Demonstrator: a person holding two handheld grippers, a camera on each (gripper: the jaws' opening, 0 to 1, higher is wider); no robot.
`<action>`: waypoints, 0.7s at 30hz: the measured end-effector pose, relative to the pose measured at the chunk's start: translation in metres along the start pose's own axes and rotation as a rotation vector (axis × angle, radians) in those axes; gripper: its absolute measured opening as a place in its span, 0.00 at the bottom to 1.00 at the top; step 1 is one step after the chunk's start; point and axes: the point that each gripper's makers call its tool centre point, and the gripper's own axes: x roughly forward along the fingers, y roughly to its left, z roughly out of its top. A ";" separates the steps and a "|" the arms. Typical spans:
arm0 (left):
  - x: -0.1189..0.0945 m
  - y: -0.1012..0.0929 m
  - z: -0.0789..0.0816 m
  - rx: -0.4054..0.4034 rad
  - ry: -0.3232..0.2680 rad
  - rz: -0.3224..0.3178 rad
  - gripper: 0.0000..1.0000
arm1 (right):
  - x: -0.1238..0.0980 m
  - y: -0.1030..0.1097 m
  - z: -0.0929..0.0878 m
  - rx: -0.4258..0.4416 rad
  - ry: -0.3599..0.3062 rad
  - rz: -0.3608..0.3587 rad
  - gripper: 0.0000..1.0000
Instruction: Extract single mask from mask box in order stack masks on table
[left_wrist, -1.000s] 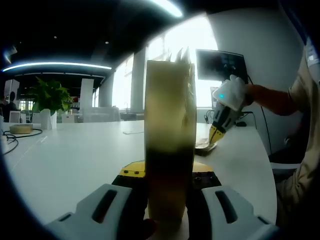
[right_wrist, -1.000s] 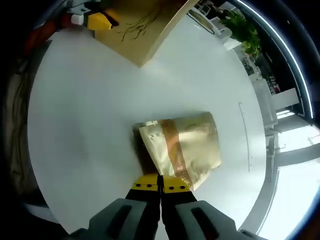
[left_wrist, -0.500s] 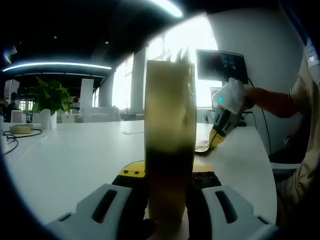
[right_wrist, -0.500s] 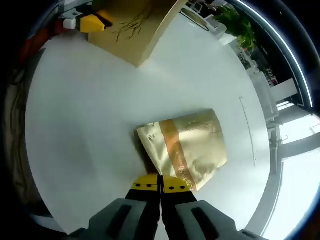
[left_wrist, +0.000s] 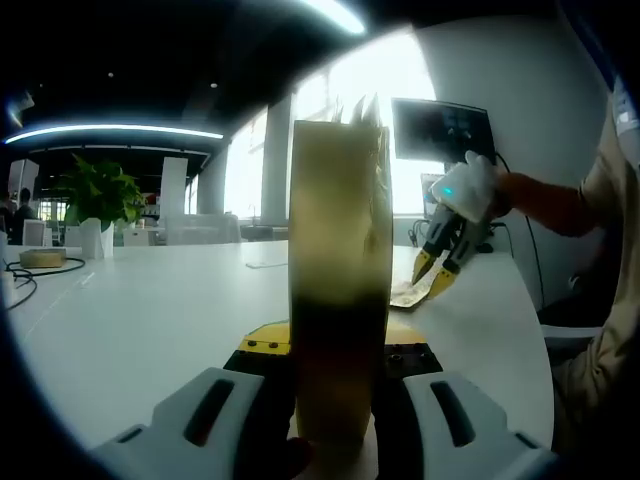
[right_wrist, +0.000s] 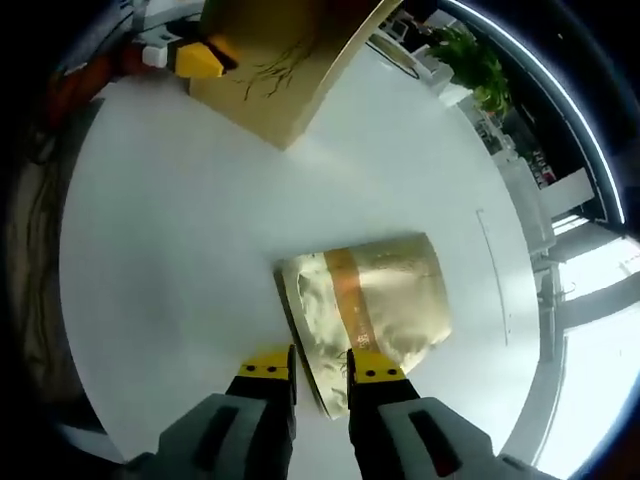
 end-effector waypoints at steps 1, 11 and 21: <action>0.000 0.000 0.000 0.000 0.000 0.000 0.19 | -0.001 0.000 0.001 0.005 -0.012 -0.004 0.16; 0.000 0.000 0.000 0.001 0.000 0.000 0.19 | -0.015 -0.007 0.001 0.131 -0.128 -0.054 0.10; 0.000 0.000 0.000 0.001 0.001 0.002 0.19 | -0.027 -0.018 0.000 0.278 -0.250 -0.110 0.00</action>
